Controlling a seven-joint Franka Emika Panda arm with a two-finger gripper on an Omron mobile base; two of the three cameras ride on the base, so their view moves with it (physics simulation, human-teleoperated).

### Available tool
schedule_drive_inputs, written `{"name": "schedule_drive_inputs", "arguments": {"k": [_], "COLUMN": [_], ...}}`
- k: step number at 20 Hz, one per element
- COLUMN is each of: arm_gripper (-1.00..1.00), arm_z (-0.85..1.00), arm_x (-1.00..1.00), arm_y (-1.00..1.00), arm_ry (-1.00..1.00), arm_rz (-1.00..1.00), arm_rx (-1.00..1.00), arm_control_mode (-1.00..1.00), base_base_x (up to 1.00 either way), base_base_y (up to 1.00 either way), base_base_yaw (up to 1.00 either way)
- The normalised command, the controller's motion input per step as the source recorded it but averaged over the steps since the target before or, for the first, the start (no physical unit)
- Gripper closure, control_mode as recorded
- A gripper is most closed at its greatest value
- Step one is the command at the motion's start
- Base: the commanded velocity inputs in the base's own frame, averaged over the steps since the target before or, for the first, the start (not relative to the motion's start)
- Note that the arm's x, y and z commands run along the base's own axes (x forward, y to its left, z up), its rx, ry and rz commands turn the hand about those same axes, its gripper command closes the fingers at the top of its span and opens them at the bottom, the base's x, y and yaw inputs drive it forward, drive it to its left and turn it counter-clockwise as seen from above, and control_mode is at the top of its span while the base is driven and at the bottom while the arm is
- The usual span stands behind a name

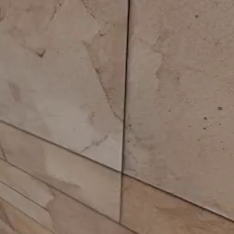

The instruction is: The kettle is done boiling. Turn off the stove, then wait for 300 timesteps before moving the kettle to the dining table.

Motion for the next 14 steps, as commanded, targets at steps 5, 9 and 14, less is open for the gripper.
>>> {"name": "schedule_drive_inputs", "arguments": {"k": [5,9,14], "arm_gripper": [1.00,1.00,1.00], "arm_z": [0.00,0.00,0.00], "arm_x": [0.00,0.00,0.00], "arm_y": [0.00,0.00,0.00], "arm_ry": [0.00,0.00,0.00], "arm_rz": [0.00,0.00,0.00], "arm_rx": [0.00,0.00,0.00], "arm_control_mode": [1.00,1.00,1.00], "base_base_x": [0.67,0.67,0.67], "base_base_y": [0.78,0.76,0.72], "base_base_yaw": [-0.39,-0.40,-0.41]}}
